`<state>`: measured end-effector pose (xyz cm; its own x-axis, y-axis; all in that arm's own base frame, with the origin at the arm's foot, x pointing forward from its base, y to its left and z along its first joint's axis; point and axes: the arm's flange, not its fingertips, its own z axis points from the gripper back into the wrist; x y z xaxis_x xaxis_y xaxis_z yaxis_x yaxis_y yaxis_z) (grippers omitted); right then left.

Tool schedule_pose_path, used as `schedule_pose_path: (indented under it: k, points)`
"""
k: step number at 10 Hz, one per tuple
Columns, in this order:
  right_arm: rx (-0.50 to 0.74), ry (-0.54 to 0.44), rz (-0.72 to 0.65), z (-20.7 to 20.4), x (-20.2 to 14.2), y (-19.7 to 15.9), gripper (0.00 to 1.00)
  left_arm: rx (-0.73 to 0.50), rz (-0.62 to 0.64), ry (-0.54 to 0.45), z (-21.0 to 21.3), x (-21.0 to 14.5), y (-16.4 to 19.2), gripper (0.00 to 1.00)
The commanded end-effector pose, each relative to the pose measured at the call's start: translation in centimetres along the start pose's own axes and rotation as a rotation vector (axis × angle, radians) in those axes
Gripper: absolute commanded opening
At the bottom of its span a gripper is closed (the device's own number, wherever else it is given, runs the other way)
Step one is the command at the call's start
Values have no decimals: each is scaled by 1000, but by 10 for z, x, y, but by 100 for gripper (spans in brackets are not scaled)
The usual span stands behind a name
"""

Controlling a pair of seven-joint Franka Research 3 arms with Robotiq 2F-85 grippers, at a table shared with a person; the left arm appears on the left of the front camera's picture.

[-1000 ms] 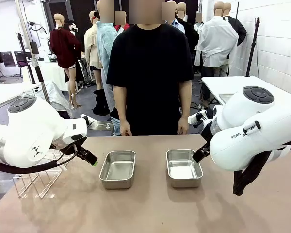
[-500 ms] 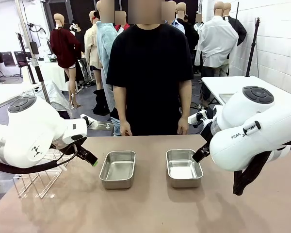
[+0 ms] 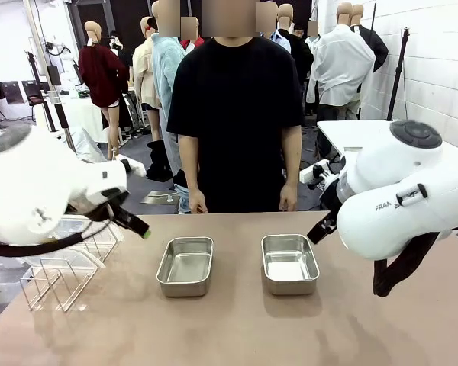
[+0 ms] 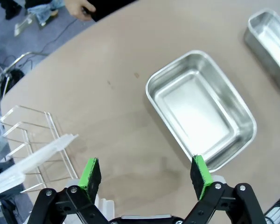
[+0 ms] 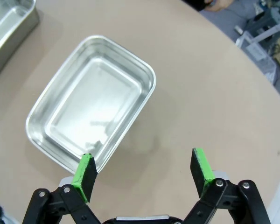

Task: Place the bread in airtight containers.
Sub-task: Lift both Airtight Container.

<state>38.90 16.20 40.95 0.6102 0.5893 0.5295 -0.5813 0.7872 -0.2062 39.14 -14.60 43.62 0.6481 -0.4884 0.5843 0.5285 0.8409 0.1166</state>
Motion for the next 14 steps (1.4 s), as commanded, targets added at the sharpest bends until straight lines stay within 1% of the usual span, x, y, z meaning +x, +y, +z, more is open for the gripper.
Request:
schedule_pose_path:
  k: [1, 3, 4, 5, 6, 8, 10, 12, 13, 14]
  points:
    - [42, -43, 26, 43, -4, 2, 100, -56, 14, -50, 53, -9, 16, 100]
    - [87, -151, 22, 86, -9, -7, 100, -123, -6, -110, 89, -9, 26, 100]
    - [107, -203, 15, 108, -16, -12, 100, -146, -10, -124, 103, -11, 32, 100]
    - [121, -233, 14, 126, -26, -18, 100, -157, -9, -131, 114, -14, 38, 100]
    - [140, -261, 6, 134, -37, -29, 100, -165, -11, -141, 122, -16, 43, 100]
    - [171, -295, -29, 137, -54, -43, 100, -174, -11, -141, 126, -17, 46, 100]
    - [185, -302, -23, 131, -53, -43, 100, -197, -29, -127, 121, -13, 43, 100]
    - [187, -291, -19, 130, -51, -41, 100, -212, -32, -140, 122, -13, 41, 100]
    - [178, -280, -7, 127, -48, -39, 100, -231, 17, -132, 116, -14, 43, 100]
    - [163, -280, -38, 147, -7, -71, 100, -170, -17, -123, 125, -6, 41, 100]
